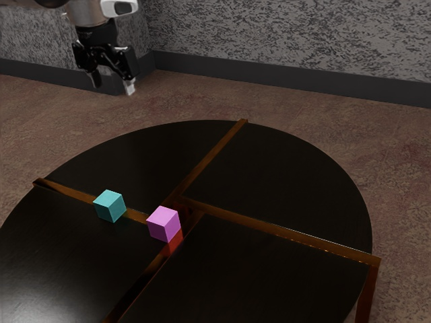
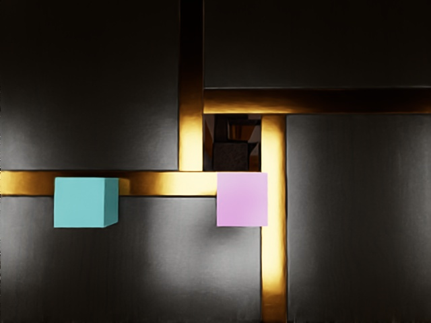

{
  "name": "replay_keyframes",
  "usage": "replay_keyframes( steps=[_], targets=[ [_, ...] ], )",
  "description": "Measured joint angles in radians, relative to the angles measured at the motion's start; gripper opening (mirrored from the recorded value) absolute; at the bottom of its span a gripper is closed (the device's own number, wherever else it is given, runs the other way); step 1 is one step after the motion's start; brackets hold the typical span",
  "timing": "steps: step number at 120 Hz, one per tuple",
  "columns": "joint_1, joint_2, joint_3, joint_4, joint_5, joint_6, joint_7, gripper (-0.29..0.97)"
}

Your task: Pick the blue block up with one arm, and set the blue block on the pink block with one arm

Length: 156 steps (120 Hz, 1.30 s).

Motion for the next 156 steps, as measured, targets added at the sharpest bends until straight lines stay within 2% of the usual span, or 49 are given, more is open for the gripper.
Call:
replay_keyframes(
  steps=[22, 31, 40, 82, 88, 98, 109, 120, 141, 156],
  targets=[
    [-0.001, 0.002, 0.002, 0.021, -0.002, -0.022, -0.001, 0.68],
    [0.005, 0.035, 0.001, 0.253, -0.001, -0.090, -0.001, 0.68],
    [0.018, 0.052, -0.004, 0.343, -0.001, -0.146, -0.002, 0.68],
    [0.055, 0.092, -0.002, 0.348, 0.024, -0.251, -0.003, 0.68],
    [0.049, 0.049, -0.005, 0.248, 0.025, -0.227, -0.004, 0.68],
    [0.052, -0.053, -0.018, -0.015, 0.028, -0.138, -0.004, 0.68],
    [0.086, -0.137, -0.031, -0.240, 0.031, -0.020, -0.003, 0.68],
    [0.121, -0.162, -0.035, -0.345, 0.035, 0.065, -0.001, 0.68],
    [0.165, -0.205, -0.034, -0.572, 0.085, 0.253, 0.021, 0.68],
    [0.191, -0.202, -0.032, -0.659, 0.127, 0.368, 0.062, 0.68]
  ],
)
